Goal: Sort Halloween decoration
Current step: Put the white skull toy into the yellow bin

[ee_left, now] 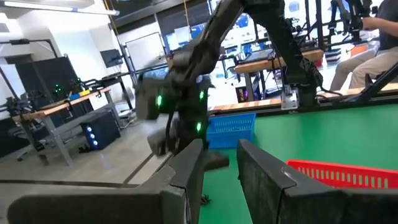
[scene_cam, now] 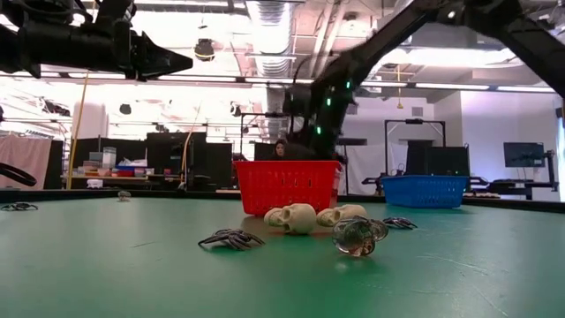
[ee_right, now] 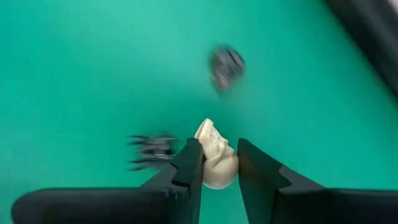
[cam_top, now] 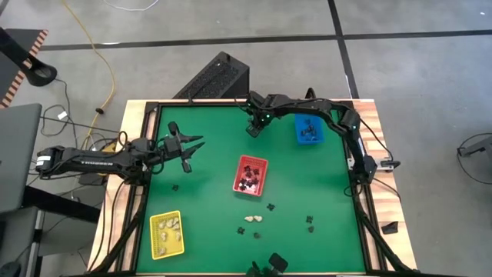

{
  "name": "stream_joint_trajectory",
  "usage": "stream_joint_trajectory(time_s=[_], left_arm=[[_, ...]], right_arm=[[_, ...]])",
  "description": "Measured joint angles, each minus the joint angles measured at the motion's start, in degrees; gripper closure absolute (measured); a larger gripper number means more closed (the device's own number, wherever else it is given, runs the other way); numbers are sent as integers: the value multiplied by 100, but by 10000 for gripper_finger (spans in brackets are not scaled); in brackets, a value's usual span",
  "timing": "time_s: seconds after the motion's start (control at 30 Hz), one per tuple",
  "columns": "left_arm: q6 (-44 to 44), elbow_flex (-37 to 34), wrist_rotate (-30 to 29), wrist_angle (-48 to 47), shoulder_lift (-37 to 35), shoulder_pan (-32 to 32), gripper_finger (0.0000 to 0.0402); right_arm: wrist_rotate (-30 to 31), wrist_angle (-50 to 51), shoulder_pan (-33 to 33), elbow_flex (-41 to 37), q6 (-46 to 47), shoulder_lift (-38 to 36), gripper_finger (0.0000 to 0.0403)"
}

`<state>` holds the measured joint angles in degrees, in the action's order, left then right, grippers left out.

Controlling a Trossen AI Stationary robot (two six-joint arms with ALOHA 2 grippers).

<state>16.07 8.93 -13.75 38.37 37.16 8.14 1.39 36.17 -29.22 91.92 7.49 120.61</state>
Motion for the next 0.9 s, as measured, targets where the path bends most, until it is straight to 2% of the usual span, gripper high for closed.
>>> stream_joint_trajectory(time_s=[0.23,0.47,0.63,0.73,0.9], left_arm=[[144,0,-3,-522,-357,0,313],[124,0,-1,-699,-545,138,313],[84,0,-1,-934,-543,353,313],[-36,0,4,-950,-545,459,313],[-128,2,184,-984,-585,473,313]], right_arm=[[46,-159,540,7,-182,-746,292],[50,-1100,1660,13,-546,-1193,313],[39,-2332,2647,10,-804,-1135,337],[17,-3462,3194,-44,-834,-950,351],[-89,-5221,3919,-62,-846,-315,371]])
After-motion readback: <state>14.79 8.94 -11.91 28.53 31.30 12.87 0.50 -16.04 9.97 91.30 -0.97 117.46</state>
